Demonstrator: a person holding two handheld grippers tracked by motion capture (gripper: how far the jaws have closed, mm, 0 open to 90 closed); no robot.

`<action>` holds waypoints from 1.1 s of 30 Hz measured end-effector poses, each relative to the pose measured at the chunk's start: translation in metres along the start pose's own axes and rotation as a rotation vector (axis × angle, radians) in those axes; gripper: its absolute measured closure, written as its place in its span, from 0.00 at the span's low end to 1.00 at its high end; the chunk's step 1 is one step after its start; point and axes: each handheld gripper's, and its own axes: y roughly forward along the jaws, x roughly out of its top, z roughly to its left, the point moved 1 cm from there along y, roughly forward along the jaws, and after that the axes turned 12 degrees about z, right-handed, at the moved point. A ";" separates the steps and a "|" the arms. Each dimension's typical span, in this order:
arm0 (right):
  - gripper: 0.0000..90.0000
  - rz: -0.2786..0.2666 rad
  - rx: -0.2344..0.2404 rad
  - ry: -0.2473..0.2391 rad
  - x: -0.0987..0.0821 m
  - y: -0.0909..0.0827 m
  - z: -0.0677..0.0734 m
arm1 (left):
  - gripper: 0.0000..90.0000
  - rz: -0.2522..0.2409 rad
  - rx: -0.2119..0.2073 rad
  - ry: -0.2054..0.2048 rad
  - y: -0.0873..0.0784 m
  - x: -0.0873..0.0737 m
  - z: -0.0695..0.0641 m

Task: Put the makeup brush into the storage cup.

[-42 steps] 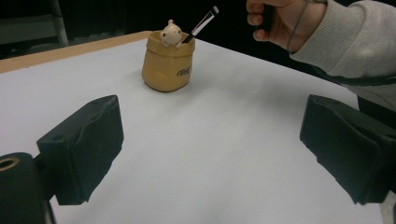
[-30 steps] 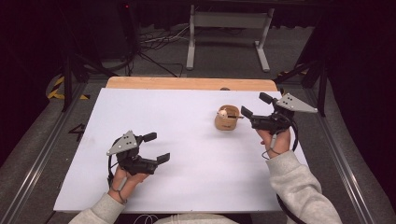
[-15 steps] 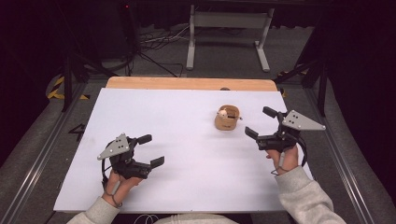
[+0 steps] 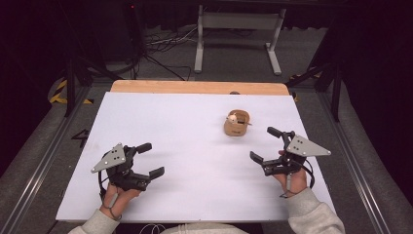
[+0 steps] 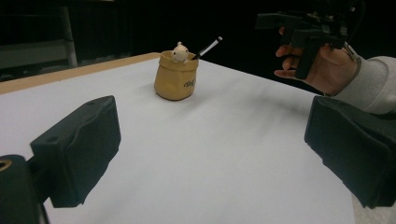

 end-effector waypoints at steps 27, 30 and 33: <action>0.00 0.041 0.091 -0.009 -0.032 0.019 0.027 | 0.02 -0.024 -0.013 0.056 0.009 -0.020 0.001; 0.00 0.040 0.084 -0.006 -0.035 0.020 0.029 | 0.02 -0.026 -0.010 0.075 0.010 -0.022 0.001; 0.00 0.039 0.074 -0.006 -0.038 0.021 0.029 | 0.02 -0.034 -0.022 0.071 0.012 -0.025 0.001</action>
